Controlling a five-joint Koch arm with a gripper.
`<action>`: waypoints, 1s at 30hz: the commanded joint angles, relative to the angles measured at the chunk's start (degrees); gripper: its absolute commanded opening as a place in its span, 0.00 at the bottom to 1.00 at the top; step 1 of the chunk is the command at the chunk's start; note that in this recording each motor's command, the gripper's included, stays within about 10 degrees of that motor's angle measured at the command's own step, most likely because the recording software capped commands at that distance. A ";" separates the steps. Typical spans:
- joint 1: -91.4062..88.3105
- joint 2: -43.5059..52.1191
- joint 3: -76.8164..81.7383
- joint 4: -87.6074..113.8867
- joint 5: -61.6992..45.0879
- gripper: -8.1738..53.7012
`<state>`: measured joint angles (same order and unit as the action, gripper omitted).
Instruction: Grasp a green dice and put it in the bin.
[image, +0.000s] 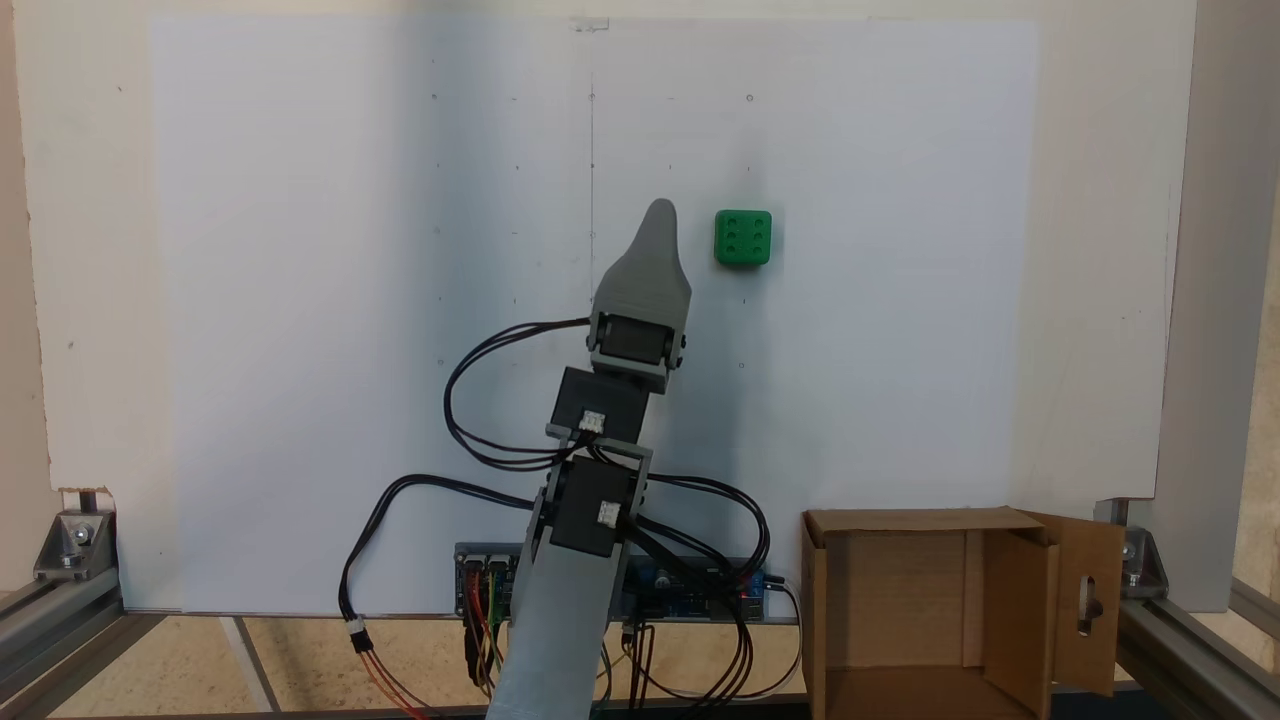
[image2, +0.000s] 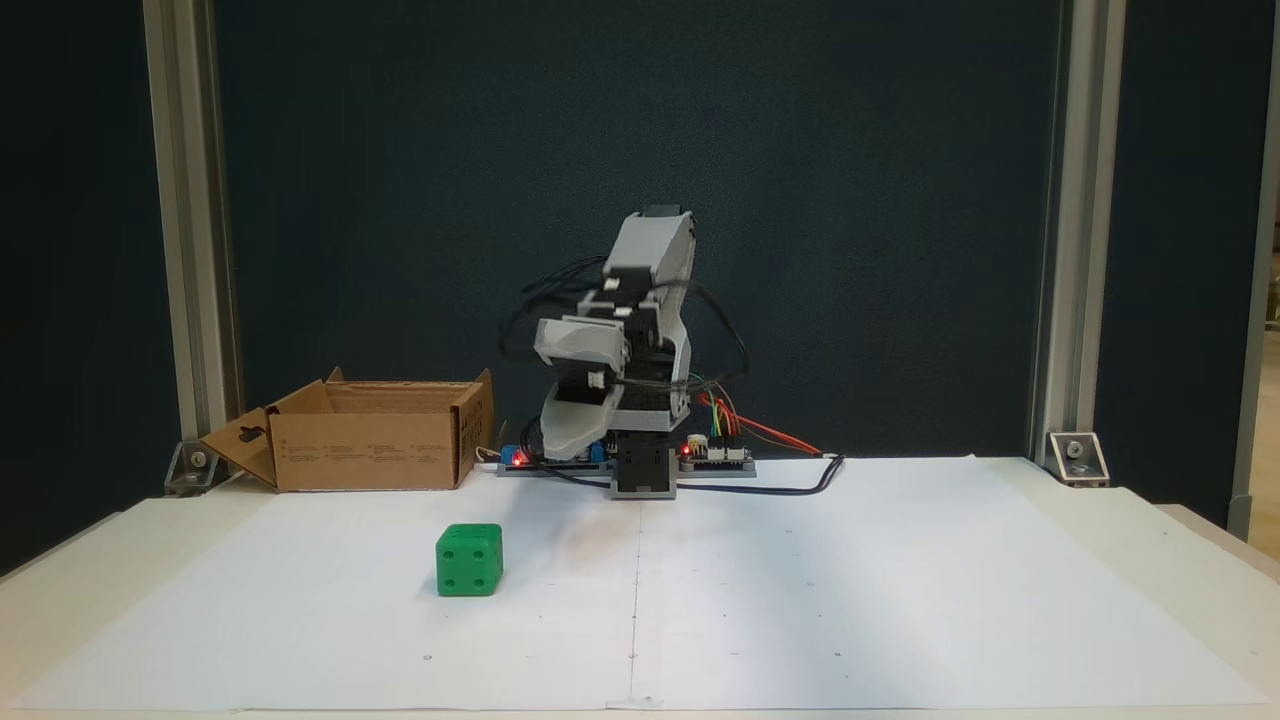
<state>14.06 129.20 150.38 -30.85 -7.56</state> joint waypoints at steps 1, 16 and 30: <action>2.11 6.50 -7.38 9.12 2.64 0.84; 15.64 -8.44 -40.34 65.81 3.60 0.85; 21.97 -22.32 -54.93 95.27 -12.57 0.87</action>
<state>35.95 107.05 99.49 63.02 -13.01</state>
